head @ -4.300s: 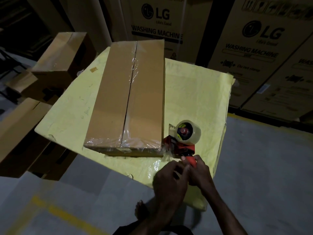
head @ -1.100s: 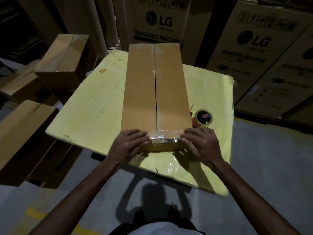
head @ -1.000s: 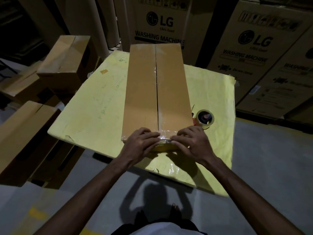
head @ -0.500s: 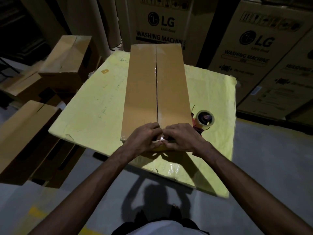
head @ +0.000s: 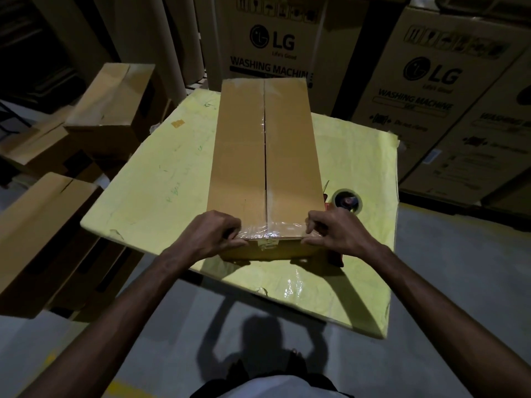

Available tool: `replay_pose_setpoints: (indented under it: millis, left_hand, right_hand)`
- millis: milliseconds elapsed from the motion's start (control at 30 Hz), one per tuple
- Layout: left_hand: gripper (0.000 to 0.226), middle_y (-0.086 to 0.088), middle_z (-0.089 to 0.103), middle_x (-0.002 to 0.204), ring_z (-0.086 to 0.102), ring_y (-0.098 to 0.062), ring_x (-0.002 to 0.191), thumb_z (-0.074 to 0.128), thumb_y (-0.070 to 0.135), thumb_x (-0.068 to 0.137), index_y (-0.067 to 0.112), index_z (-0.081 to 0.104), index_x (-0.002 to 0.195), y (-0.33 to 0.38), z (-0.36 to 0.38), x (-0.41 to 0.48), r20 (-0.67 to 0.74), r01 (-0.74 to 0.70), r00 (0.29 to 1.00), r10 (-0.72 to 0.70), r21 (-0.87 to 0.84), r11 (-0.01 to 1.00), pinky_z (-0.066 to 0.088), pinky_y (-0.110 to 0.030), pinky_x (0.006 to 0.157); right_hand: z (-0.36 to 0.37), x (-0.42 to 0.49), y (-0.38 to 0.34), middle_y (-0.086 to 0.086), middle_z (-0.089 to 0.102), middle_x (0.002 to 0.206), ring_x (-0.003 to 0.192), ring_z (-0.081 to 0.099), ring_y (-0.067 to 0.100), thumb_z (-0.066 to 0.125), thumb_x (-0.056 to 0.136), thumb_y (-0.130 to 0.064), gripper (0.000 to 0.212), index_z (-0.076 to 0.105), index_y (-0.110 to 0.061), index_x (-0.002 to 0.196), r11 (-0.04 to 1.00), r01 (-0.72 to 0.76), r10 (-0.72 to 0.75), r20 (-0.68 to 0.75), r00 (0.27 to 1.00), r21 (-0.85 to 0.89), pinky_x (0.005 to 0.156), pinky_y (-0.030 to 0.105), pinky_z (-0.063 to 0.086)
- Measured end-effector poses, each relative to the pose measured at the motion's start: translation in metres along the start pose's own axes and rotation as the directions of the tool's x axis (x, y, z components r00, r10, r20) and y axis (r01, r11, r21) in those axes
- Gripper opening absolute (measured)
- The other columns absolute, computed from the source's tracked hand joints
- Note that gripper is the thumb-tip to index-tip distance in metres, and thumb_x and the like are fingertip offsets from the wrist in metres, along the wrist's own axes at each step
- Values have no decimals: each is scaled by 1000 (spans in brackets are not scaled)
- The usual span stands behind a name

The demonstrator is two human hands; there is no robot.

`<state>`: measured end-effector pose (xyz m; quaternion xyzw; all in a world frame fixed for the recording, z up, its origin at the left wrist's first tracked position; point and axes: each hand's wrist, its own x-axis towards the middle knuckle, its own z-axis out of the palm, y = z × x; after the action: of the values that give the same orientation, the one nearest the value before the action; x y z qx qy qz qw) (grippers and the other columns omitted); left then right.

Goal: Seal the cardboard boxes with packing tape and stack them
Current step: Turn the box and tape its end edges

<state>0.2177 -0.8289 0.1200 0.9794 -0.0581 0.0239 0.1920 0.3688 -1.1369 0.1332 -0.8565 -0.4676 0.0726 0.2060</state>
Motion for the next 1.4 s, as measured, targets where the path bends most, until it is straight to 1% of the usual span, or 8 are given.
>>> replay_pose_setpoints:
  millis: [433, 500, 600, 700, 900, 1100, 1300, 1400]
  left_hand:
    - [48, 8, 49, 56, 38, -12, 52, 92, 47, 72, 31, 46, 72, -43, -5, -26, -17, 98, 994, -104, -234, 967, 38, -34, 52]
    - [42, 9, 58, 68, 51, -11, 60, 93, 46, 71, 41, 57, 91, -47, -9, -32, 37, 65, 998, -58, -226, 972, 48, -36, 58]
    - [86, 18, 59, 97, 56, -5, 82, 91, 20, 77, 55, 48, 143, -65, -18, -42, 195, 62, 980, -44, -86, 994, 49, -24, 67]
    - [99, 17, 57, 111, 54, -8, 87, 84, 9, 82, 56, 35, 154, -74, -16, -46, 197, 9, 980, -25, 82, 997, 47, -24, 68]
    - [54, 31, 60, 93, 58, 2, 75, 90, 20, 79, 25, 67, 127, -64, -2, -37, 20, -67, 997, 71, -158, 985, 49, -18, 63]
    - [47, 47, 54, 101, 59, 21, 81, 96, 28, 70, 16, 60, 96, -61, -2, -29, 34, -39, 999, 42, -87, 995, 46, -9, 64]
    - [73, 18, 74, 112, 75, -12, 91, 94, 53, 64, 41, 26, 90, -45, 2, -27, -62, 21, 998, -24, -52, 998, 58, -30, 66]
    - [70, 36, 61, 107, 74, -13, 92, 92, 57, 64, 41, 30, 91, -42, 1, -27, -37, 51, 998, -55, -114, 992, 58, -32, 69]
  right_hand:
    - [-13, -16, 19, -8, 59, 63, 61, 58, 10, 85, 79, -48, 32, 61, -34, 95, 985, -99, 85, 100, 991, 142, 54, 27, 39]
    - [-20, -17, 20, -9, 60, 70, 66, 57, 9, 84, 79, -50, 36, 58, -38, 101, 991, -92, 71, 193, 979, 101, 57, 27, 40]
    - [-33, -17, 24, -15, 59, 87, 77, 54, 3, 79, 85, -33, 43, 52, -45, 116, 998, -54, 65, 323, 944, -43, 62, 33, 44]
    - [-37, -12, 24, -18, 56, 94, 78, 50, 2, 73, 89, -27, 44, 48, -47, 119, 977, 33, 36, 319, 947, -209, 58, 28, 38]
    - [-35, -3, 16, -13, 58, 87, 77, 50, 7, 70, 90, -39, 30, 48, -39, 110, 949, 95, 11, 329, 944, -302, 65, 36, 50]
    - [-32, 0, 17, -14, 54, 76, 67, 45, 4, 75, 85, -45, 33, 47, -35, 101, 956, 95, -10, 292, 956, -278, 57, 32, 39]
    - [-22, 1, 15, -15, 49, 74, 67, 44, 11, 79, 81, -48, 40, 44, -32, 92, 952, 84, -34, 174, 984, -293, 55, 35, 39]
    - [-20, -2, 17, -14, 49, 73, 67, 45, 12, 79, 82, -49, 42, 41, -34, 91, 963, 65, -26, 151, 988, -262, 54, 36, 41]
